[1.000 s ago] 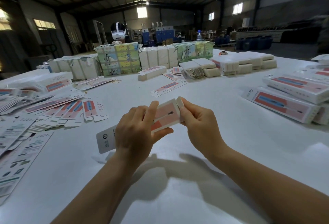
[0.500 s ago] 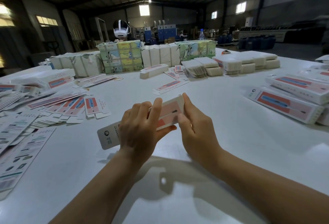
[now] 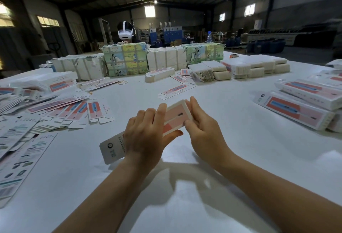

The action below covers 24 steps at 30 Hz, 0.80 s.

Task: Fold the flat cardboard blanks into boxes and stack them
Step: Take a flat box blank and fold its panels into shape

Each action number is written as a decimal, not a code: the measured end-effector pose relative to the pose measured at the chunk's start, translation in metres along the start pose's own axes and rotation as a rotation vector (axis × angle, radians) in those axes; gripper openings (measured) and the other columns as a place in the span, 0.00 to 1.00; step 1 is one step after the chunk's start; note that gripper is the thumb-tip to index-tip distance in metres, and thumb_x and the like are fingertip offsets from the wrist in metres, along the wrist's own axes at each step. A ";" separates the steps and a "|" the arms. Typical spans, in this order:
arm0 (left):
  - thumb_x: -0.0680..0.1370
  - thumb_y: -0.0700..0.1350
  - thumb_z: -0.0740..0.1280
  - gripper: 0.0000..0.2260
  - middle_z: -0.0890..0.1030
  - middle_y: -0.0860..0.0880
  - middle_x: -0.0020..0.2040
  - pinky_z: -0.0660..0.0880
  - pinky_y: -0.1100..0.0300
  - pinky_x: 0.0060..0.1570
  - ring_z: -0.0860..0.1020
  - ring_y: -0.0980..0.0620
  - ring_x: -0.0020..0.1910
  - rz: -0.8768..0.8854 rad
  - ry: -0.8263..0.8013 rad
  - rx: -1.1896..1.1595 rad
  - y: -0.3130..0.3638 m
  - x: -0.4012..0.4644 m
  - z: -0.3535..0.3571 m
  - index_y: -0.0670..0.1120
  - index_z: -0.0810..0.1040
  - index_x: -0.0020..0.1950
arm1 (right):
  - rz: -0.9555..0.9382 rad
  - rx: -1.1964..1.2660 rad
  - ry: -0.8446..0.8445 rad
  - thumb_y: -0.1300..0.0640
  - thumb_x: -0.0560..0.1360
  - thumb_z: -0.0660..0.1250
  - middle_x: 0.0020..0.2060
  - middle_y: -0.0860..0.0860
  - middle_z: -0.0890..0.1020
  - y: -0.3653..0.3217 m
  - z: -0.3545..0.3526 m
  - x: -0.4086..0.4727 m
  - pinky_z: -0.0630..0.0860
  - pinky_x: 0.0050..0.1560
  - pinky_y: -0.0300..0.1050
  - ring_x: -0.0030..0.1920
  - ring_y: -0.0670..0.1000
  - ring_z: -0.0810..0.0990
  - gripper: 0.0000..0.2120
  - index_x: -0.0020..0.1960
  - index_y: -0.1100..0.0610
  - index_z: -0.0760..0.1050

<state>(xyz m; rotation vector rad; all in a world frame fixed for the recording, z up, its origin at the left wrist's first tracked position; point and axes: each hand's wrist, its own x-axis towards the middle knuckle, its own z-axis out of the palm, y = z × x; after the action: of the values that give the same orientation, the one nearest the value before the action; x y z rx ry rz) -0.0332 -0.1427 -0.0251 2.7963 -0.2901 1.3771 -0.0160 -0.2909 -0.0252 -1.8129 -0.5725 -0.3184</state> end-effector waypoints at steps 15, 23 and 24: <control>0.72 0.65 0.62 0.32 0.81 0.43 0.41 0.75 0.52 0.33 0.78 0.41 0.36 0.209 -0.196 -0.090 -0.015 0.003 -0.010 0.37 0.79 0.59 | -0.504 -0.633 -0.247 0.58 0.72 0.70 0.74 0.56 0.62 0.004 -0.017 0.009 0.57 0.74 0.52 0.74 0.58 0.58 0.38 0.76 0.59 0.55; 0.68 0.64 0.59 0.33 0.82 0.40 0.49 0.78 0.45 0.40 0.81 0.38 0.43 0.212 -0.281 -0.065 -0.033 -0.006 0.013 0.37 0.79 0.56 | -0.506 -0.940 -0.343 0.51 0.76 0.66 0.62 0.62 0.74 0.021 -0.010 0.017 0.69 0.58 0.56 0.57 0.62 0.71 0.34 0.76 0.59 0.55; 0.69 0.64 0.59 0.33 0.81 0.39 0.51 0.77 0.42 0.43 0.80 0.37 0.46 0.198 -0.268 -0.035 -0.036 -0.006 0.017 0.37 0.79 0.56 | -0.452 -0.955 -0.336 0.51 0.77 0.65 0.62 0.61 0.74 0.023 -0.011 0.018 0.69 0.56 0.55 0.57 0.61 0.70 0.33 0.76 0.57 0.56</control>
<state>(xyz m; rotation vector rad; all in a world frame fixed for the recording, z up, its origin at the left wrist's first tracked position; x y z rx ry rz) -0.0177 -0.1081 -0.0380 2.9888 -0.6041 1.0067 0.0126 -0.3023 -0.0316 -2.6669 -1.2143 -0.6790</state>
